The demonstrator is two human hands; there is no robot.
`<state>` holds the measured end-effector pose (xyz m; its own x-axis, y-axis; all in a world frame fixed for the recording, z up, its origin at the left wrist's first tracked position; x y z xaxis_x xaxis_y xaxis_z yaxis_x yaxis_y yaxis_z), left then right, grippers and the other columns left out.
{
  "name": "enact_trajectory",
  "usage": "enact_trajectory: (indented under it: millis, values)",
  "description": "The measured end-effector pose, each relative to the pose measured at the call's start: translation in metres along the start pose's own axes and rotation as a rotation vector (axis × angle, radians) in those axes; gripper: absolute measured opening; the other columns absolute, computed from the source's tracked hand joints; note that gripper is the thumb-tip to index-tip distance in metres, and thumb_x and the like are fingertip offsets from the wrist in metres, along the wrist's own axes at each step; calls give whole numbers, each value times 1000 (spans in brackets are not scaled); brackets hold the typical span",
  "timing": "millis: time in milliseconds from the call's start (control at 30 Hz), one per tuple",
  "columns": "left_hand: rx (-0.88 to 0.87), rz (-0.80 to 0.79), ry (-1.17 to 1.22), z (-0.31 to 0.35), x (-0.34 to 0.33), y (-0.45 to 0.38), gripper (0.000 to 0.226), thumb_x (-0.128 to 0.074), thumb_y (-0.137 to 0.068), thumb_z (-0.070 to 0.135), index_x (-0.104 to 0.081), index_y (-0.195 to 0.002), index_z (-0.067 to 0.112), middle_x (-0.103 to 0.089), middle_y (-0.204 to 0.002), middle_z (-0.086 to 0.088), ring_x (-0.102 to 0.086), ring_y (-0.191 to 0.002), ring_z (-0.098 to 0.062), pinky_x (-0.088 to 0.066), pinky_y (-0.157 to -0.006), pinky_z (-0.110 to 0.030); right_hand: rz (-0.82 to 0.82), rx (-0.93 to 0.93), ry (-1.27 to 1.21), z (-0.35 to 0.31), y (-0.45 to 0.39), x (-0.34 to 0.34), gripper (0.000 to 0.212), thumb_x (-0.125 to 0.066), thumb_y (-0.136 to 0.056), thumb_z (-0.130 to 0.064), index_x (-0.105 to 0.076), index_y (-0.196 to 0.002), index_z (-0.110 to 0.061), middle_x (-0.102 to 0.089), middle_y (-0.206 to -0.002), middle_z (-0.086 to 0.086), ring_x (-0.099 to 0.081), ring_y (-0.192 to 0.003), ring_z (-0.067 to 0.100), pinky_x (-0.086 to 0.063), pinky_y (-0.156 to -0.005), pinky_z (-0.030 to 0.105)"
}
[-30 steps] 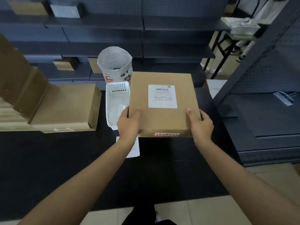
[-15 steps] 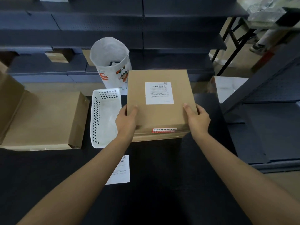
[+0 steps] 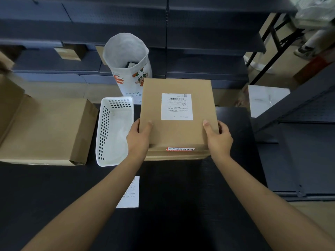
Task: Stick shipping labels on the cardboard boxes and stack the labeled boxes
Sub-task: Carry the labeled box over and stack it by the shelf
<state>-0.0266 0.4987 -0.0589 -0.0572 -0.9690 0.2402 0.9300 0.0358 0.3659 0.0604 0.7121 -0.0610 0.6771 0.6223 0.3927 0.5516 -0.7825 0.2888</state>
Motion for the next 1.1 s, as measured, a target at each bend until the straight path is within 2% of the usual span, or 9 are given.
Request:
enact_trajectory:
  millis: [200,300,400,600,767,867,967,1100]
  values:
    - [-9,-23,-17,1,3,1,42,-56,-92,38,-55,-131,21,-63,-117,8,-59,-103,-10,-46,-77,-18,-48,5,47,2,-1,0,55,-59,-87,-54,-50,-131,-24,-57,-115,-8,-53,-104,13,-43,-86,30]
    - [-40,20,-40,5,12,0,47,-59,-90,38,-55,-133,20,-62,-123,7,-58,-110,-11,-45,-88,-22,-50,55,183,-4,3,2,70,-46,-80,-73,-45,-134,-30,-57,-124,-4,-50,-119,24,-41,-103,47]
    - [-34,70,-19,10,23,4,50,-62,-88,34,-53,-134,17,-59,-130,3,-54,-119,-11,-39,-96,-21,27,124,328,-13,7,7,73,-46,-83,-68,-38,-142,-26,-50,-139,4,-38,-132,30,-29,-110,54]
    - [-99,116,-56,8,65,22,43,-60,-89,34,-55,-130,21,-61,-127,1,-56,-116,-14,-41,-92,-26,154,454,541,-31,45,-3,61,-55,-87,-51,-44,-136,-16,-41,-146,6,-27,-139,27,-21,-115,48]
    - [-139,176,-84,10,131,22,41,-59,-88,36,-56,-127,22,-63,-122,2,-60,-107,-14,-49,-94,-34,120,644,544,-57,94,-42,49,-56,-89,-42,-47,-132,-19,-47,-140,3,-34,-131,23,-27,-110,43]
    - [-146,212,-84,3,180,12,40,-58,-90,33,-58,-127,19,-65,-119,0,-59,-103,-12,-44,-90,-26,70,683,524,-66,124,-82,48,-56,-89,-40,-49,-132,-20,-49,-138,-1,-35,-130,20,-30,-111,40]
    - [-150,210,-89,-9,234,-1,40,-57,-91,33,-58,-128,19,-65,-117,0,-57,-99,-10,-42,-88,-24,38,727,530,-71,162,-126,46,-56,-91,-37,-51,-132,-16,-52,-136,0,-37,-127,20,-30,-108,37]
    - [-162,164,-88,-21,306,-21,37,-60,-89,32,-61,-123,17,-66,-108,0,-59,-99,-12,-43,-90,-24,26,649,507,-71,216,-186,43,-56,-92,-40,-52,-129,-20,-56,-132,-2,-41,-123,18,-35,-101,32]
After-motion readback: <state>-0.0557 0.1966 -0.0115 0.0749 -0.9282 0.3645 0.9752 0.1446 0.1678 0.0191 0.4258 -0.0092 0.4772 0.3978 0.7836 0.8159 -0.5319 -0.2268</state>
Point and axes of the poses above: each hand's wrist, its own y-axis away from the middle knuckle, its own x-axis out of the back of the hand, z = x × y, the point moved 2 cm from there along -y, towards the middle knuckle
